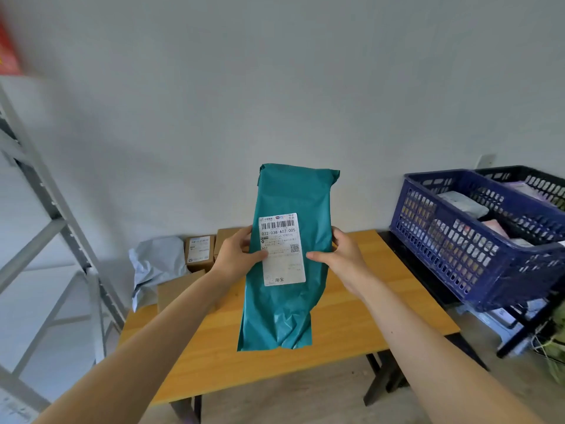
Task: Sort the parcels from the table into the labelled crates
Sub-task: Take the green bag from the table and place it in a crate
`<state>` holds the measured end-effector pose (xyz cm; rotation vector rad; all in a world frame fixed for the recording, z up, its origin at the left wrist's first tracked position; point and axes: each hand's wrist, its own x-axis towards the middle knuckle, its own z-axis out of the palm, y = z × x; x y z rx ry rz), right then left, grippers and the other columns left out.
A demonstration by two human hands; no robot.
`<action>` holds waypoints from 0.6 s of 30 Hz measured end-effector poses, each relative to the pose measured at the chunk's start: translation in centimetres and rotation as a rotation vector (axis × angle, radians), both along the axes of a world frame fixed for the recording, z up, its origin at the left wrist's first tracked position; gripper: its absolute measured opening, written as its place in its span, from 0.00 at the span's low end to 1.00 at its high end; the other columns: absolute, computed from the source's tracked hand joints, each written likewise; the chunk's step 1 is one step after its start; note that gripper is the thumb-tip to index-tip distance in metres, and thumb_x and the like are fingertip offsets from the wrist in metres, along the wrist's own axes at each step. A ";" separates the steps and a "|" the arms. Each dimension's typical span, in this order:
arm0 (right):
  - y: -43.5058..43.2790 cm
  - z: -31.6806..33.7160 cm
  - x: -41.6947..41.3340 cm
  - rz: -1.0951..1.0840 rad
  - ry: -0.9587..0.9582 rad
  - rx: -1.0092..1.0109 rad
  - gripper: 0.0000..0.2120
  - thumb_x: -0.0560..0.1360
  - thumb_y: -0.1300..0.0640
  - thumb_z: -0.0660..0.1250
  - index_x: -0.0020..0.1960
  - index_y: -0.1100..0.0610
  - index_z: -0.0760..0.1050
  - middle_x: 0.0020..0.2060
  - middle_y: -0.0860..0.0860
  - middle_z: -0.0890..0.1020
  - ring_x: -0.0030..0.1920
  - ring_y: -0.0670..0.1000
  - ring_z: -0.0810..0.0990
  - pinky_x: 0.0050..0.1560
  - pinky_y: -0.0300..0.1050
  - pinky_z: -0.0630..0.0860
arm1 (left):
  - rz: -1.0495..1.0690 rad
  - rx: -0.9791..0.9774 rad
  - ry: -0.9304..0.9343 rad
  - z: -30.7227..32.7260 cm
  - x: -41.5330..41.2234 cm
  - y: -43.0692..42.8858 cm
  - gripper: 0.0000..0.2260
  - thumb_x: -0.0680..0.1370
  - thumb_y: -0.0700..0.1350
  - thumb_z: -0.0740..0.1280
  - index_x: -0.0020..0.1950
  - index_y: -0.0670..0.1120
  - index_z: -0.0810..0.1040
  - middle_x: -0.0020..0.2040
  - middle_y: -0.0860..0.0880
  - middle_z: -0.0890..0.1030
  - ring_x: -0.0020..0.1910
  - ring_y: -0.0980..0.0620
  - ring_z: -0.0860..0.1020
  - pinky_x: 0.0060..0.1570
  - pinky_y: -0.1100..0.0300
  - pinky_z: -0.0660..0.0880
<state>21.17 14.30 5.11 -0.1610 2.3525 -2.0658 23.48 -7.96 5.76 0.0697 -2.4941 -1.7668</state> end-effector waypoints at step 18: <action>-0.9 0.5 9.6 -0.255 0.109 -0.095 0.26 0.67 0.69 0.75 0.60 0.49 0.74 0.54 0.44 0.82 0.52 0.41 0.81 0.48 0.37 0.79 | -0.255 0.023 0.102 0.8 3.6 -0.9 0.23 0.76 0.39 0.70 0.70 0.49 0.73 0.57 0.53 0.80 0.53 0.56 0.78 0.43 0.70 0.77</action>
